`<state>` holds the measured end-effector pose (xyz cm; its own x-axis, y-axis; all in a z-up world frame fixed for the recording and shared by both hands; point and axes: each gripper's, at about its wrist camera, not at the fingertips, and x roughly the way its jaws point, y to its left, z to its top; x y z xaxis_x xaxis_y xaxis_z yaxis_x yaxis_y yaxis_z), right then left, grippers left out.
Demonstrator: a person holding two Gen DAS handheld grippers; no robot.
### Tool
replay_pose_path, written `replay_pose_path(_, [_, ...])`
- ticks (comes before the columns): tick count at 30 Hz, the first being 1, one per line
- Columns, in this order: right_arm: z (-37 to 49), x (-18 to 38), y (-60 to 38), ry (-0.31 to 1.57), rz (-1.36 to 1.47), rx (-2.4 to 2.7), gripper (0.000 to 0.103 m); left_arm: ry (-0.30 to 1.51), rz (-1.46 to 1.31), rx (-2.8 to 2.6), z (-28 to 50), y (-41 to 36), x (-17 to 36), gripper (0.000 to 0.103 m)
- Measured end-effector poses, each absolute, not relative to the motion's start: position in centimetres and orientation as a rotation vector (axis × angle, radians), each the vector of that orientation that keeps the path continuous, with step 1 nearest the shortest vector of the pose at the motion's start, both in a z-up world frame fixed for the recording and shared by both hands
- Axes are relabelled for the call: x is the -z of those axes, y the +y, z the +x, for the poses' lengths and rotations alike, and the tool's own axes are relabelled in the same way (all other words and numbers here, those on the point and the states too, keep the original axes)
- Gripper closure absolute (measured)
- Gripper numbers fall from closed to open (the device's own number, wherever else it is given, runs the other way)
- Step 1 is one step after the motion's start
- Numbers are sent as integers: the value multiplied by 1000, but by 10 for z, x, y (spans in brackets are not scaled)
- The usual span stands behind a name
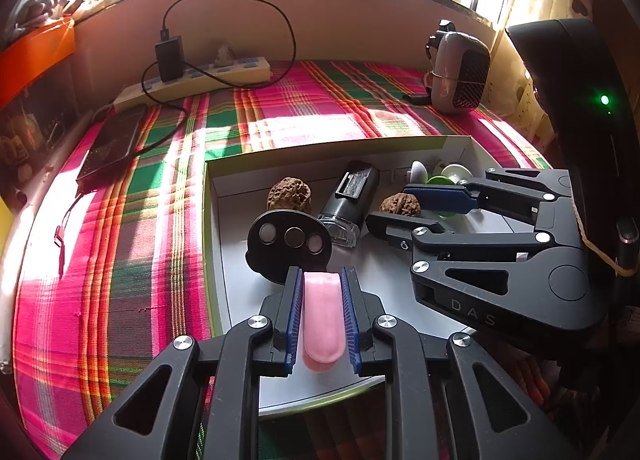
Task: Organize objects
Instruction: 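Open the right tool to drop the walnut while the left tool releases the pink clip into the box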
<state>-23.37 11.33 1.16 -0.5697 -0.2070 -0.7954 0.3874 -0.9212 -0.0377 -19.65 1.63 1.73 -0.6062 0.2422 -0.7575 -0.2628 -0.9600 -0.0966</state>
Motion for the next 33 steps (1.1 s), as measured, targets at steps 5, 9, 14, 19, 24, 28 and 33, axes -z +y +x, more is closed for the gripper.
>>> replay_pose_path(5, [-232, -12, 114, 295, 1226, 2507, 67, 33, -1213, -2588, -196, 15, -17, 83])
replay_pose_path(9, [-230, -15, 115, 274, 1216, 2504, 54, 27, -1209, -2593, -194, 14, -17, 78])
replay_pose_path(14, [-229, -17, 116, 277, 1214, 2519, 54, 29, -1210, -2592, -193, 13, -17, 77])
replay_pose_path(19, [-224, -21, 117, 273, 1203, 2524, 54, 14, -1195, -2607, -190, 11, -20, 76])
replay_pose_path(24, [-218, -26, 119, 246, 1188, 2536, 54, 7, -1181, -2624, -182, 8, -26, 75])
replay_pose_path(28, [-210, -32, 120, 220, 1171, 2549, 54, 3, -1161, -2631, -173, 8, -31, 75])
replay_pose_path(33, [-199, -41, 122, 215, 1147, 2564, 54, 6, -1147, -2647, -163, 9, -37, 75])
